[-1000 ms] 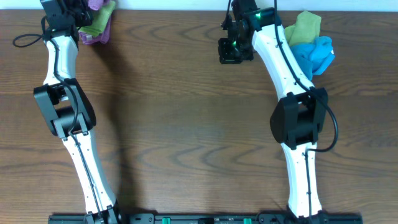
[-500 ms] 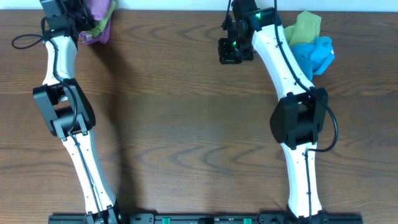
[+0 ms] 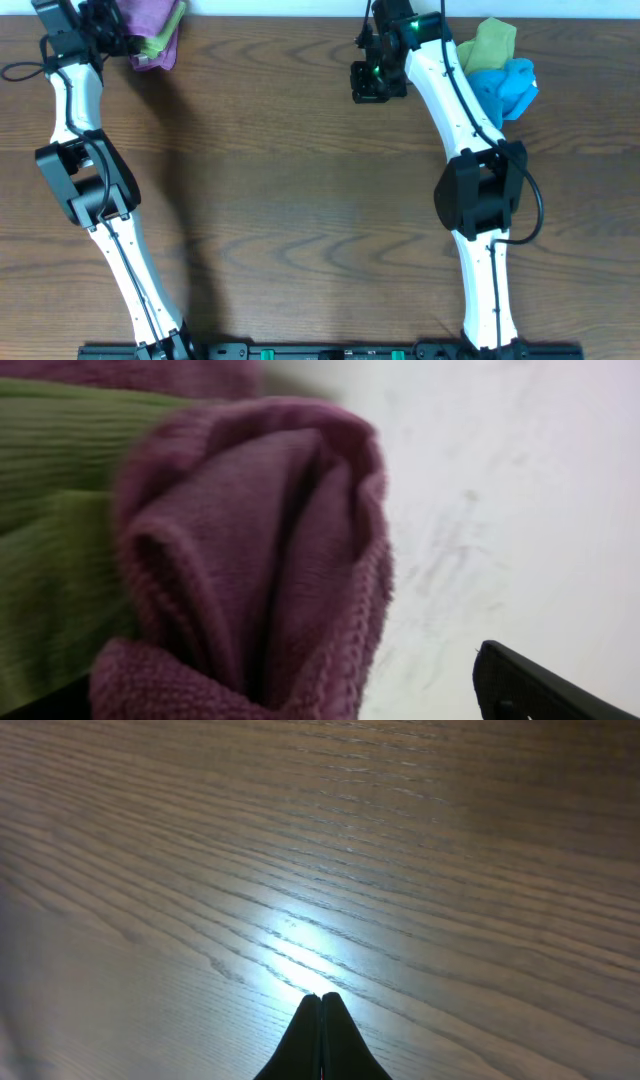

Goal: Fold the cloth

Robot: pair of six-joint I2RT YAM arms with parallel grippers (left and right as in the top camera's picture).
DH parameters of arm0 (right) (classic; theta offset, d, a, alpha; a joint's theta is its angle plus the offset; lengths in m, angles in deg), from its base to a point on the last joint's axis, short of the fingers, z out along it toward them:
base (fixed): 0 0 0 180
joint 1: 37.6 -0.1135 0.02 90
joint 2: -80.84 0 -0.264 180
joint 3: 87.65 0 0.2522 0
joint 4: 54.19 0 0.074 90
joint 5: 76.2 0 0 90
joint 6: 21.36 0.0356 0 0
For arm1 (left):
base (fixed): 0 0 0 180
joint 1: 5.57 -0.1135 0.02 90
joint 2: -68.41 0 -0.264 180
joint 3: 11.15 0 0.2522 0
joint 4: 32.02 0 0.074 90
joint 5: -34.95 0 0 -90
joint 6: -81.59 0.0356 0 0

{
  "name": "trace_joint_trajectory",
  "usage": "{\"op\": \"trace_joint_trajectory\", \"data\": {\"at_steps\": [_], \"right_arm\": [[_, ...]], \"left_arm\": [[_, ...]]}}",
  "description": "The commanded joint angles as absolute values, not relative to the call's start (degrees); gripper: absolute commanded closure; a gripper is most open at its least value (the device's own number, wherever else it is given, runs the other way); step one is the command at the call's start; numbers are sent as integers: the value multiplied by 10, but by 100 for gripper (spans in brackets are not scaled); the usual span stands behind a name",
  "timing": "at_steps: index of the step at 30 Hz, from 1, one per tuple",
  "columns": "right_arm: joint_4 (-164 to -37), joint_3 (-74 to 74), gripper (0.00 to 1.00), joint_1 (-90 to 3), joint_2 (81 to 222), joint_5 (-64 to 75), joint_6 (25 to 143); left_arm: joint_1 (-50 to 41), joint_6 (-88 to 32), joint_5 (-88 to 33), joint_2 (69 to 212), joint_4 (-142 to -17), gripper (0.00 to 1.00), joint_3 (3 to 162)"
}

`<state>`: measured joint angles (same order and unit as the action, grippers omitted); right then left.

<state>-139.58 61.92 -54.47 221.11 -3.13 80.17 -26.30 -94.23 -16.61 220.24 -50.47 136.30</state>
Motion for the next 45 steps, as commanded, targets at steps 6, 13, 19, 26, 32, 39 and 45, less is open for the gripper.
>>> {"op": "trace_joint_trajectory", "data": {"at_steps": [6, 13, 19, 26, 32, 39, 45], "right_arm": [[-1395, 632, 99, -567, 2210, -36, 808], [-1395, 632, 99, -578, 2210, -36, 808], [-1395, 632, 99, -581, 2210, -36, 808], [-1396, 632, 99, -581, 2207, -39, 808], [-1395, 634, 49, -577, 2177, -40, 793], [-1429, 635, 1, -560, 2081, 42, 777], [-1540, 633, 9, -575, 1964, 176, 767]], "left_arm": [[-269, -916, -106, 2194, -559, 5, 1365], [-273, -873, -87, 2182, -616, 4, 1365], [-281, -782, -121, 2133, -715, 5, 1365], [-282, -666, -163, 2064, -845, 5, 1365], [-282, -515, -257, 1993, -992, 5, 1365], [-252, -348, -399, 1886, -1139, 5, 1365], [-200, -283, -491, 1790, -1273, 4, 1365]]}}
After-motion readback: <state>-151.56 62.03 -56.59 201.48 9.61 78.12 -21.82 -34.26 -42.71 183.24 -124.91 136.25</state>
